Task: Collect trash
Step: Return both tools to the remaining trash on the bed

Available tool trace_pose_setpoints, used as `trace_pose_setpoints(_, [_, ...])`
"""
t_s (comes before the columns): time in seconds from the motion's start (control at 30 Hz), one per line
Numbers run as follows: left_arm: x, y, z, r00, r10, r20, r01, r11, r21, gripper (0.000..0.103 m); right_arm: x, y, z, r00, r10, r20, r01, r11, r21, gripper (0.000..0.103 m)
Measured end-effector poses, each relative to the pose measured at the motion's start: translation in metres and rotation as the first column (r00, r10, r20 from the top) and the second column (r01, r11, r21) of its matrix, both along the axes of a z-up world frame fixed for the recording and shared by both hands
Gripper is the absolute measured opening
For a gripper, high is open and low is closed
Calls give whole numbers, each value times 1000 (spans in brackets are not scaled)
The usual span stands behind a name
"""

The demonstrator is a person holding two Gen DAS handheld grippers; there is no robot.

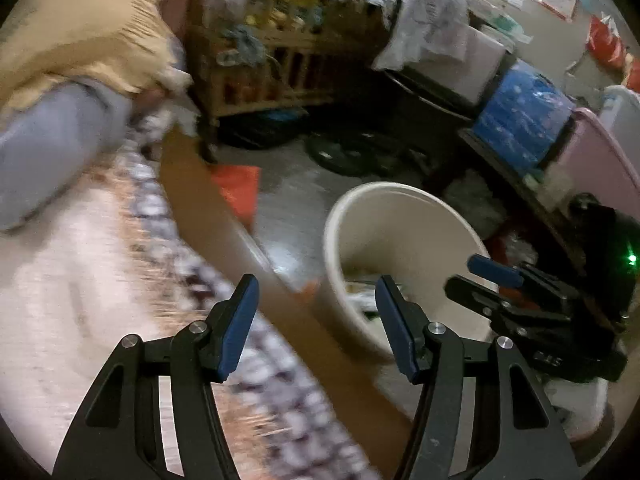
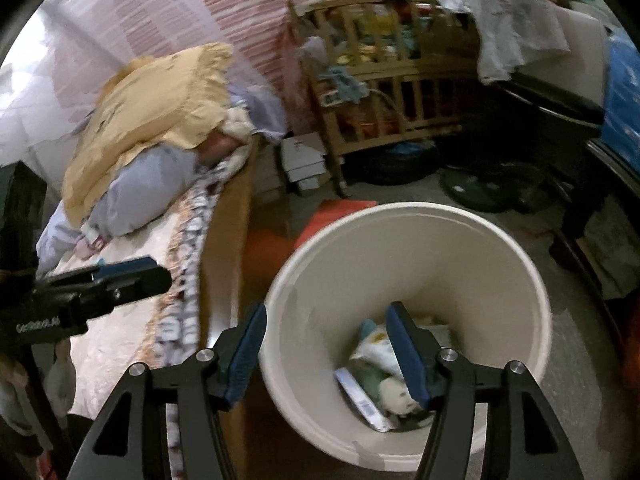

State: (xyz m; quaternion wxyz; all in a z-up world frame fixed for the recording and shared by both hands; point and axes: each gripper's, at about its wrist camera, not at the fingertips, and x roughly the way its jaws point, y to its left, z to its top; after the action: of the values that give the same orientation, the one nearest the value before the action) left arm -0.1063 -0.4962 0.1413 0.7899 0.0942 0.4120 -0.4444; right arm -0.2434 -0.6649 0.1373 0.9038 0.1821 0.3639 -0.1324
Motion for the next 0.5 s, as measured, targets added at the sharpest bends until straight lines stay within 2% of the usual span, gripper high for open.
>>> trace_pose_setpoints(0.13, [13,37,2,995,80,50,-81,997,8,59,20,28,2,997,79,3,-79,997,-3,60])
trace_pose_setpoints(0.3, [34,82,-3,984,171,58,-173,985,23,59,50,68,-1,985,175,2,-175,985,6,63])
trace_pose_setpoints(0.5, [60,147,-19,956,287,63,-290,955,53,59,88,115,-7,958,287,-20,-286,958,21,65])
